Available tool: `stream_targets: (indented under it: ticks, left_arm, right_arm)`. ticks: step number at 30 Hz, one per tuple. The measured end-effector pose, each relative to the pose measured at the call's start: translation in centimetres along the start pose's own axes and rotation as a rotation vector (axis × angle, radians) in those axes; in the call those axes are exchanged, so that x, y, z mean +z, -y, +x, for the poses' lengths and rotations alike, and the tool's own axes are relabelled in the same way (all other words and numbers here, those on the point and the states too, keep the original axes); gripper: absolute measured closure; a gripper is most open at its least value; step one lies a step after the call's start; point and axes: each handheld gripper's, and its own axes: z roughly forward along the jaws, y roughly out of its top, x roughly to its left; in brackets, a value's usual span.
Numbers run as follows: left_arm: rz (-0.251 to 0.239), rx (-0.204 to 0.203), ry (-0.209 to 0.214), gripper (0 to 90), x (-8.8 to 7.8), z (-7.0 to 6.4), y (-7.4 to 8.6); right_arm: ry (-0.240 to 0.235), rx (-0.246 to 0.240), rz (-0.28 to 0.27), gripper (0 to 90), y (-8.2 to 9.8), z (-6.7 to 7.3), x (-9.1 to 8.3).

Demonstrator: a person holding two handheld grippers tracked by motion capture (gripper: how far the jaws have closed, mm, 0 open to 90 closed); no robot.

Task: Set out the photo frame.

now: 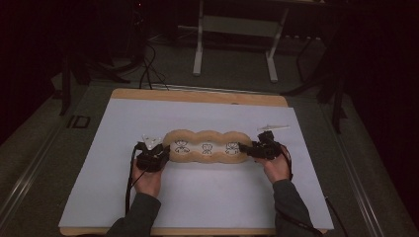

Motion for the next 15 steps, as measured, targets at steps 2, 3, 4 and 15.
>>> stream_targets:
  ticks: [2,3,4,15]
  left_arm:
    - [0.0,-0.002,0.004,72.3,0.02,0.06,0.0]
    - [0.002,-0.014,0.02,71.7,0.03,0.26,-0.04]
    - [0.004,-0.013,0.026,71.4,0.02,0.34,-0.04]
    - [0.03,0.012,0.039,57.0,-0.01,0.79,0.28]
  right_arm:
    - [-0.004,0.004,0.001,52.7,0.02,-0.04,0.0]
    - [-0.016,0.017,0.004,51.9,0.02,-0.19,0.04]
    - [-0.016,0.019,0.004,51.6,0.02,-0.21,0.05]
    - [0.021,0.014,0.019,41.0,0.76,0.05,1.0]
